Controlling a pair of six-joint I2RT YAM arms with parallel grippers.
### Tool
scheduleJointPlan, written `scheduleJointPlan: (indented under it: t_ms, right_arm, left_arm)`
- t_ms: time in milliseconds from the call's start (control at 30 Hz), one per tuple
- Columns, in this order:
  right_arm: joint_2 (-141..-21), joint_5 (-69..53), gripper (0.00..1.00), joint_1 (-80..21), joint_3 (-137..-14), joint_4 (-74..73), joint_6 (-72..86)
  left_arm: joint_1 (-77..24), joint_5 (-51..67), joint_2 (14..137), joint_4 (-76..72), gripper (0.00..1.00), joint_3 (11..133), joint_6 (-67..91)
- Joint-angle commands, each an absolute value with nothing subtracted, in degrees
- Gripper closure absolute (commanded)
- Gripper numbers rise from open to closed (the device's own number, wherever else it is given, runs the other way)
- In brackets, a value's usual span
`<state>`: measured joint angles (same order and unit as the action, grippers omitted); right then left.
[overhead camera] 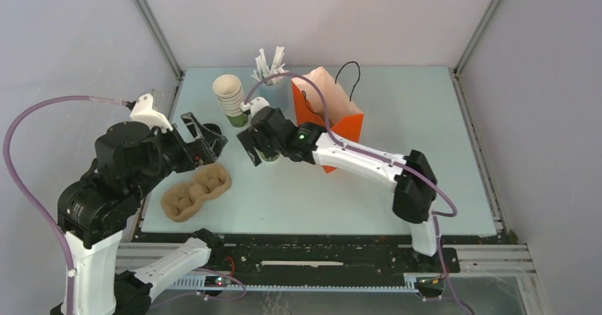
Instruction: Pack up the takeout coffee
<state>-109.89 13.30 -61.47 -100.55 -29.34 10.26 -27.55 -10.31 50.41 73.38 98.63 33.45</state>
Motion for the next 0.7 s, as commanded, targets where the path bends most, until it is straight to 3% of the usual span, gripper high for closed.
scheduleJointPlan:
  t_ms: [0, 300, 667]
  right_arm:
    - [-116.71, 18.07, 0.00, -60.97, -113.00, -36.93, 8.75]
    - [-127.56, 18.85, 0.00, -58.56, -129.36, -43.19, 8.81]
    - [-131.06, 15.75, 0.00, -56.09, -131.14, -42.91, 7.45]
  left_arm:
    - [-27.16, -9.01, 49.26, 74.71, 0.07, 97.15, 34.42]
    - [-27.16, -7.39, 48.35, 75.64, 0.07, 97.36, 32.75]
    - [-27.16, -9.04, 49.10, 76.89, 0.07, 99.20, 30.84]
